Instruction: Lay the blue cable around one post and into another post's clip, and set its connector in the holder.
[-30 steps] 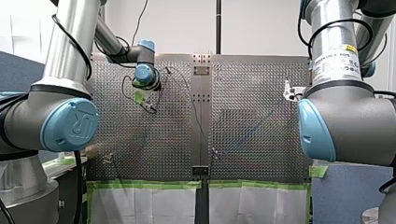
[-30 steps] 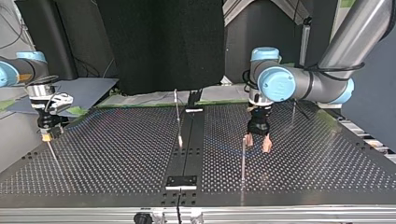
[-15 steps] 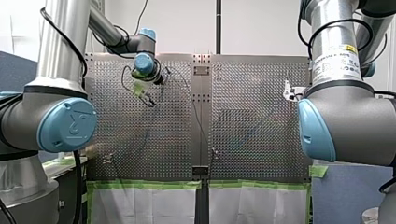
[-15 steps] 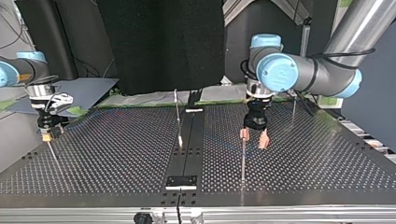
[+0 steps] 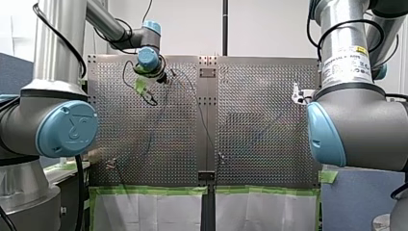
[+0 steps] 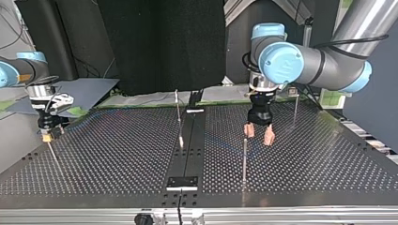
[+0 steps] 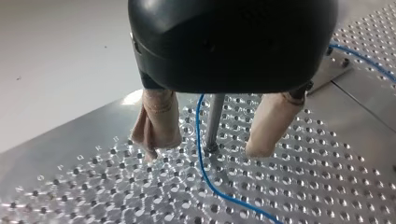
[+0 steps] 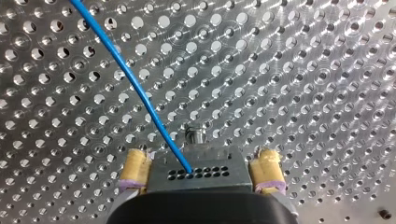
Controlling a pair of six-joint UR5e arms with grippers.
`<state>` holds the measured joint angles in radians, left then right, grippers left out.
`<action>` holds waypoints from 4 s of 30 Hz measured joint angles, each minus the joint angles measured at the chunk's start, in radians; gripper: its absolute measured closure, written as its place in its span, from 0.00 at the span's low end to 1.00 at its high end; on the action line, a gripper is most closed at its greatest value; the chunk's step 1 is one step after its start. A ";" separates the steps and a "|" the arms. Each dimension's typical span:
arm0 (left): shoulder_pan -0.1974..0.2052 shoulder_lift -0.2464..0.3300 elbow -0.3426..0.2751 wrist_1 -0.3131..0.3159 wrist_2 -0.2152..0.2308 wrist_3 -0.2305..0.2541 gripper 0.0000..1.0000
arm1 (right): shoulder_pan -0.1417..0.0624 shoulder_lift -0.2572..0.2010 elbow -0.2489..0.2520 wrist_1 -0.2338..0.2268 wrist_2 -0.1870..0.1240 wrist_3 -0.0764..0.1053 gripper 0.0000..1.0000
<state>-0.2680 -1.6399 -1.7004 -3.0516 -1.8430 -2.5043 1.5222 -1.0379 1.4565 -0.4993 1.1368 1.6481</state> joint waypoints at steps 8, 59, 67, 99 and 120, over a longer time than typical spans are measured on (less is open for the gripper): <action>-0.018 0.046 -0.028 -0.049 -0.062 0.068 0.00 | -0.001 0.000 0.000 0.002 0.000 0.000 0.00; -0.047 0.055 0.234 -0.358 -0.066 0.505 0.00 | 0.000 0.000 -0.001 0.008 0.000 -0.002 0.00; -0.048 0.055 0.234 -0.366 -0.066 0.577 0.00 | 0.000 0.000 -0.003 0.009 0.000 -0.003 0.00; -0.050 0.054 0.234 -0.315 0.025 0.858 0.00 | 0.000 0.000 -0.004 0.016 0.000 -0.008 0.00; -0.051 0.054 0.234 -0.313 0.061 0.899 0.00 | 0.000 0.000 -0.004 0.016 0.000 -0.008 0.00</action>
<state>-0.3190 -1.5862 -1.4664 -3.3648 -1.7823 -1.6051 1.5225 -1.0379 1.4521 -0.4832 1.1368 1.6397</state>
